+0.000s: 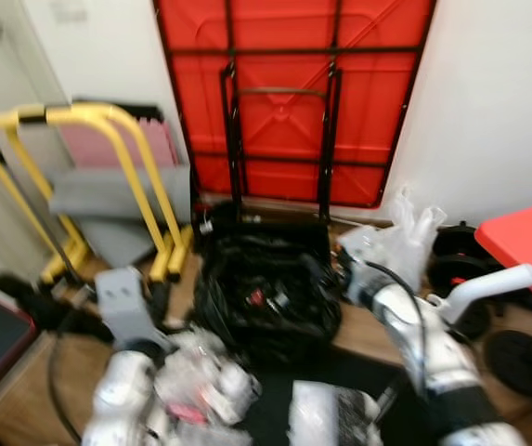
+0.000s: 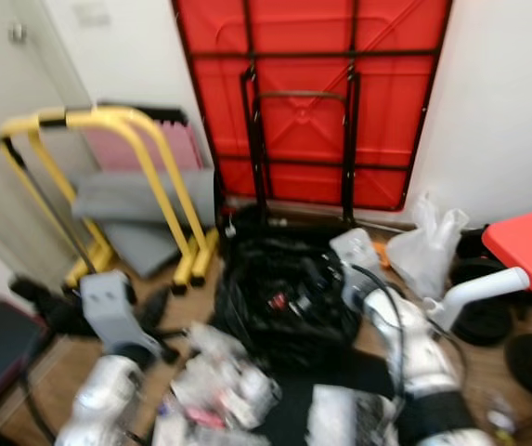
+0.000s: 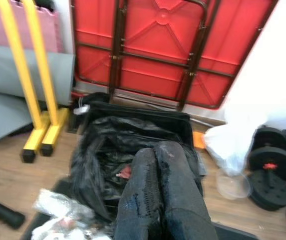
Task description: Sweep floor
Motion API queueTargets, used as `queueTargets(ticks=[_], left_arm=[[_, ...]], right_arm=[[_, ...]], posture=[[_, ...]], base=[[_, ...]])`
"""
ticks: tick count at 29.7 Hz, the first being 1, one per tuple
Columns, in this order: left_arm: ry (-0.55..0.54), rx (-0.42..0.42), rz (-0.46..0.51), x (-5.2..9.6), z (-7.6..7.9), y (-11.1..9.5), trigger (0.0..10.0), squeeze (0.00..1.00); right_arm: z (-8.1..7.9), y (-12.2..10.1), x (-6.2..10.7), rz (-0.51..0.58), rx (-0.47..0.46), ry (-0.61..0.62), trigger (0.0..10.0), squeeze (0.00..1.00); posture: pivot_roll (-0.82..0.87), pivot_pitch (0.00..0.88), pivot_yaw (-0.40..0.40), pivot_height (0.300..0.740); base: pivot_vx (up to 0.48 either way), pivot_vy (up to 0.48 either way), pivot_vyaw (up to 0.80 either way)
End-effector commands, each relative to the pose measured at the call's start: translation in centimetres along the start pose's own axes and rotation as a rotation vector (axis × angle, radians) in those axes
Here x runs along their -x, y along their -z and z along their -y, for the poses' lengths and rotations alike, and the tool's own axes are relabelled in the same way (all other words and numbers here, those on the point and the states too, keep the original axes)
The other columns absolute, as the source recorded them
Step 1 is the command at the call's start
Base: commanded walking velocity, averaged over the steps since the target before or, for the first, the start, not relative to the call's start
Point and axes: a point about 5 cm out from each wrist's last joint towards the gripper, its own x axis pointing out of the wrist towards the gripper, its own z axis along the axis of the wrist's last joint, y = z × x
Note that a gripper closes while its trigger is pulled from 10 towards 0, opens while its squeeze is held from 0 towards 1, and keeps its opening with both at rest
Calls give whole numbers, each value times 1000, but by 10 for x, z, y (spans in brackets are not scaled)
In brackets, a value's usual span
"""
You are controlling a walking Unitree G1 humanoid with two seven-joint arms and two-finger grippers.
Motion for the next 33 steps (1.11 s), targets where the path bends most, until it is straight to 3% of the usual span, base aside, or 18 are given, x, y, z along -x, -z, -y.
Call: queueTargets(ticks=[1, 8, 20, 22, 26, 33], left_arm=[[-28, 5, -27, 4, -9, 4, 10000, 0], [-34, 8, -19, 5, -11, 3, 10000, 0], [-24, -15, -5, 6, -12, -1, 10000, 0], [5, -62, 0, 7, -9, -3, 10000, 0], [13, -46, 17, 7, -7, -5, 10000, 0], [-4, -33, -4, 12, -9, -4, 10000, 0]], right_arm=[[-11, -11, -4, 43, 27, -46, 10000, 0], [-19, -19, -2, 81, 8, -115, 10000, 0], [-17, -18, -2, 66, -5, -107, 10000, 0], [-17, -19, -1, 64, -8, -106, 10000, 0], [-17, -19, -1, 64, -9, -105, 10000, 0], [-14, -16, 3, 48, -14, -86, 10000, 0]], posture=[[-27, 0, -16, 730], [-27, 0, -15, 705], [-27, 0, -13, 660], [-27, 0, -12, 650], [-28, 0, -10, 645], [-20, 14, -1, 615]], base=[[0, 0, 0], [0, 0, 0], [0, 0, 0], [480, 0, 0], [480, 0, 0], [0, 0, 0]])
